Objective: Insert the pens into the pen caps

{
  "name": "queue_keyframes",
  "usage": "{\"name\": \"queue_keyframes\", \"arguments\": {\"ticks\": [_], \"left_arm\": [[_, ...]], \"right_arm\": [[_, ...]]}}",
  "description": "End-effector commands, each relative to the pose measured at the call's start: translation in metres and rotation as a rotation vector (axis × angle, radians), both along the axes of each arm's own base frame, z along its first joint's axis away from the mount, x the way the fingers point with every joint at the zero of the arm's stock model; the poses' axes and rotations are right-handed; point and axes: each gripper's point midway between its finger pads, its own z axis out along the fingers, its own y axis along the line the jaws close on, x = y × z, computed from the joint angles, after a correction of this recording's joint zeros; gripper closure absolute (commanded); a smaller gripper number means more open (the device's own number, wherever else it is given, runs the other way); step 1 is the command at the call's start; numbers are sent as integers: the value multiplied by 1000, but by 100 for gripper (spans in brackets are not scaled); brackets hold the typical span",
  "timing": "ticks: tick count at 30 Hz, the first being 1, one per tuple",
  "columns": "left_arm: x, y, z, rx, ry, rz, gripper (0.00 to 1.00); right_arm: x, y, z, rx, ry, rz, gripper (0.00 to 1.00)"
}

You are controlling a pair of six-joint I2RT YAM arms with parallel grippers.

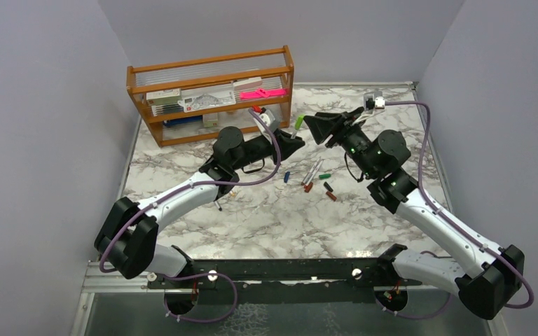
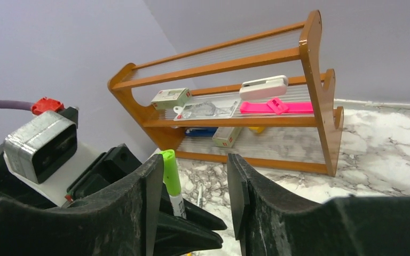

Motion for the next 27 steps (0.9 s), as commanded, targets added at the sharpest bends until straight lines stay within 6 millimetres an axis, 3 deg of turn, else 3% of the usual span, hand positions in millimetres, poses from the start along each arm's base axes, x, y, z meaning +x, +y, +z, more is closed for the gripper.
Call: {"name": "queue_keyframes", "arguments": {"ticks": [1,8,11,19,21,24,27], "left_arm": [[-7,-1,11,11,-113,-46,100],[-10,-8,4,17,-90,-91,100],[-10,-10,2,18,-78,-98,100],[-11,-10,6,8,-71,-100,100],[-10,-9,8,4,-73,-91,100],[-9,-8,10,-1,-72,-85,100],[-6,-8,13,-13,-54,-69,100]], "right_arm": [[-10,0,19,-14,-54,38,51],[-13,15,24,-18,-73,113,49],[-12,24,21,-33,-71,152,61],[-8,36,7,-51,-40,196,62],[-7,37,3,-55,-32,197,69],[-7,37,-1,-55,-21,198,96],[-8,38,-6,-65,-14,204,99]]}}
